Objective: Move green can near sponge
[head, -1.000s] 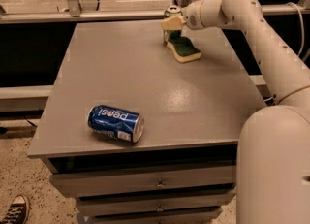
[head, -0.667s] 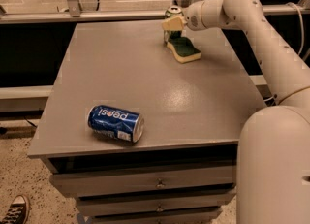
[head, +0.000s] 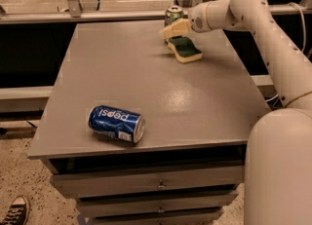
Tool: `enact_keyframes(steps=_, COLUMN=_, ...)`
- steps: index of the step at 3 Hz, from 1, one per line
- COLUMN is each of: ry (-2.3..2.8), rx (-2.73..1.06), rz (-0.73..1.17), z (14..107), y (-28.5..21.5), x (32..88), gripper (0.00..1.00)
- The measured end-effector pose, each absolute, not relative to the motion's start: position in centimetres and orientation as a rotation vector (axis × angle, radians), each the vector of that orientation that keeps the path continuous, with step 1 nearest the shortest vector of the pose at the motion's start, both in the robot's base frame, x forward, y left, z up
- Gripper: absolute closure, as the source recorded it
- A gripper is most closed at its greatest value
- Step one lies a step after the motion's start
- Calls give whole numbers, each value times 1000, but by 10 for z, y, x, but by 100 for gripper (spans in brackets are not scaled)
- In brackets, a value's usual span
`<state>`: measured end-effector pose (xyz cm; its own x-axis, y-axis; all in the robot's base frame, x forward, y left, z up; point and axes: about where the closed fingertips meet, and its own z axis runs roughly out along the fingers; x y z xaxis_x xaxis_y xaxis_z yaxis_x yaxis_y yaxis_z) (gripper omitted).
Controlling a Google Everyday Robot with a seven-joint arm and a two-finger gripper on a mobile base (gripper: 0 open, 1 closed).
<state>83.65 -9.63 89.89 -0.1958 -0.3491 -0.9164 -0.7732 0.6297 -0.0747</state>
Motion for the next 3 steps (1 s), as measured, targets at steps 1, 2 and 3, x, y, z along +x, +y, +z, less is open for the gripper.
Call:
enact_keyframes(steps=1, ry=1766, rx=-939, rz=513, z=904, y=-106, x=818, gripper=0)
enact_keyframes(steps=2, ry=1697, rx=-970, rz=538, z=911, y=-127, x=782, gripper=0)
enact_keyframes(steps=3, ry=1579, rx=-1002, rz=521, z=928, y=-161, x=728, gripper=0)
